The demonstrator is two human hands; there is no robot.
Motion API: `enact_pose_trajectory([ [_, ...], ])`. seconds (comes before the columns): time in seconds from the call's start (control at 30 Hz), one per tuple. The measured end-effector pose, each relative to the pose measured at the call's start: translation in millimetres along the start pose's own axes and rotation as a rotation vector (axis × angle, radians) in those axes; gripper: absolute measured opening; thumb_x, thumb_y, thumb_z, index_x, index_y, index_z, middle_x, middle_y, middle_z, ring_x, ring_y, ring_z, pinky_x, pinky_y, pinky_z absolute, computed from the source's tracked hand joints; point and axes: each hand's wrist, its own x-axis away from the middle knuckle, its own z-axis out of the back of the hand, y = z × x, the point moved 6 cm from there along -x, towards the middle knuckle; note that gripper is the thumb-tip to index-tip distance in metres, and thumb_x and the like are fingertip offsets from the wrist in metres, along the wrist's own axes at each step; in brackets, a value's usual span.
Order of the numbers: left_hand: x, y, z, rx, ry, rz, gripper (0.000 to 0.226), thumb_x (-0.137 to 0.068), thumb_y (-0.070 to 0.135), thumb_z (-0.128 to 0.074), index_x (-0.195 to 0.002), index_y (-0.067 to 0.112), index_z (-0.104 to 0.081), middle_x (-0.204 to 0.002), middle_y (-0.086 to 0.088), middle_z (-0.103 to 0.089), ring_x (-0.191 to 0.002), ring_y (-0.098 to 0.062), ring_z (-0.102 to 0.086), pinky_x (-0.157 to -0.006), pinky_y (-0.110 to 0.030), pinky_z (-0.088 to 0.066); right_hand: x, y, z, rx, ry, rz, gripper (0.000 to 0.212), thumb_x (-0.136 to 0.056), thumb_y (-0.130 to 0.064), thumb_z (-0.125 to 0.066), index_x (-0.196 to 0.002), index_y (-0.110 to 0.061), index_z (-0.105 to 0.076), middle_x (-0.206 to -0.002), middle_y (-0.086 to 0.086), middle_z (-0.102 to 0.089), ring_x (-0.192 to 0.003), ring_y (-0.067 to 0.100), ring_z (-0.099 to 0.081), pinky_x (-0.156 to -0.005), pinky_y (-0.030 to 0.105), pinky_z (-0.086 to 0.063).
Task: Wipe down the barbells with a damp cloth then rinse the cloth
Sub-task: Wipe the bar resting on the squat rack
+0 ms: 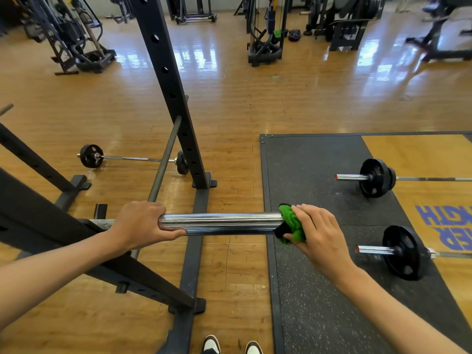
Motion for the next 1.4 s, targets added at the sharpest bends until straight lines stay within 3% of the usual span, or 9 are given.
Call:
enact_pose_trajectory([
  [0.17, 1, 0, 0, -0.001, 0.023, -0.002, 0.078, -0.069, 0.101, -0.024, -0.059, 0.03, -0.052, -0.053, 0.016, -0.046, -0.044, -0.002, -0.042, -0.04, -0.018, -0.026, -39, 0, -1, 0.043, -0.284, -0.076, 0.078, -0.081, -0.092, -0.031, -0.103, -0.024, -0.064, -0.09, -0.009, -0.064, -0.077, 0.011, -0.06, -0.072, 0.03, -0.052],
  [0.3, 0, 0, 0, 0.018, 0.03, -0.006, 0.075, -0.069, 0.1, -0.025, -0.06, 0.031, -0.052, -0.052, 0.016, -0.046, -0.044, -0.001, -0.042, -0.04, -0.017, -0.025, -56, -17, 0, 0.104, -0.204, -0.259, 0.068, -0.093, -0.081, -0.023, -0.072, -0.025, -0.057, -0.065, -0.01, -0.055, -0.056, 0.012, -0.055, -0.056, 0.03, -0.044],
  [0.43, -1, 0, -1, 0.026, 0.01, -0.012, 0.079, -0.067, 0.102, -0.021, -0.064, 0.031, -0.056, -0.055, 0.016, -0.05, -0.047, -0.002, -0.046, -0.042, -0.017, -0.031, -20, -39, -1, 0.001, 0.119, -0.302, 0.035, -0.103, -0.042, -0.047, -0.108, -0.014, -0.068, -0.101, 0.005, -0.066, -0.095, 0.026, -0.062, -0.091, 0.04, -0.046],
  [0.57, -1, 1, 0, 0.013, -0.008, 0.0, 0.083, -0.065, 0.103, -0.016, -0.063, 0.03, -0.055, -0.058, 0.014, -0.051, -0.049, -0.003, -0.047, -0.043, -0.019, -0.031, 8, -33, -8, 0.047, 0.078, -0.05, 0.048, -0.101, -0.031, -0.052, -0.142, -0.007, -0.052, -0.142, 0.013, -0.056, -0.136, 0.031, -0.05, -0.119, 0.045, -0.032],
  [0.73, -1, -1, -3, -0.007, -0.052, 0.031, 0.086, -0.064, 0.104, -0.014, -0.065, 0.029, -0.055, -0.061, 0.014, -0.051, -0.052, -0.004, -0.048, -0.047, -0.021, -0.037, -47, -28, 2, 0.085, -0.022, -0.462, 0.042, -0.096, -0.04, -0.039, -0.071, -0.017, -0.065, -0.064, -0.001, -0.06, -0.057, 0.019, -0.048, -0.069, 0.035, -0.039],
  [0.83, -1, -2, -2, -0.022, -0.051, 0.043, 0.086, -0.064, 0.104, -0.014, -0.063, 0.028, -0.054, -0.06, 0.014, -0.05, -0.051, -0.004, -0.046, -0.048, -0.023, -0.04, -78, -51, -15, 0.131, -0.299, -0.582, 0.05, -0.096, -0.047, -0.035, -0.056, -0.021, -0.049, -0.051, -0.006, -0.044, -0.046, 0.015, -0.039, -0.062, 0.033, -0.032],
  [1.03, 1, -2, -1, 0.013, -0.011, 0.047, 0.086, -0.064, 0.104, -0.02, -0.058, 0.024, -0.053, -0.056, 0.013, -0.047, -0.049, -0.005, -0.045, -0.044, -0.024, -0.03, -60, -106, -23, -0.048, -0.056, -0.239, 0.039, -0.104, -0.045, -0.039, -0.111, -0.019, -0.068, -0.099, -0.003, -0.068, -0.089, 0.019, -0.061, -0.086, 0.035, -0.046],
  [1.2, 1, -1, -1, 0.019, -0.002, 0.04, 0.086, -0.064, 0.104, -0.019, -0.06, 0.026, -0.053, -0.056, 0.014, -0.048, -0.05, -0.004, -0.045, -0.044, -0.023, -0.03, -11, -66, -22, 0.082, 0.014, 0.015, 0.05, -0.102, -0.037, -0.05, -0.142, -0.008, -0.053, -0.141, 0.013, -0.056, -0.134, 0.032, -0.051, -0.119, 0.044, -0.031],
  [1.4, 2, -1, -1, 0.021, -0.008, 0.062, 0.086, -0.063, 0.104, -0.017, -0.06, 0.027, -0.054, -0.058, 0.013, -0.05, -0.051, -0.005, -0.047, -0.046, -0.024, -0.034, -61, -79, -14, 0.06, 0.001, -0.413, 0.044, -0.099, -0.042, -0.036, -0.079, -0.017, -0.066, -0.073, 0.0, -0.065, -0.066, 0.022, -0.058, -0.077, 0.038, -0.044],
])
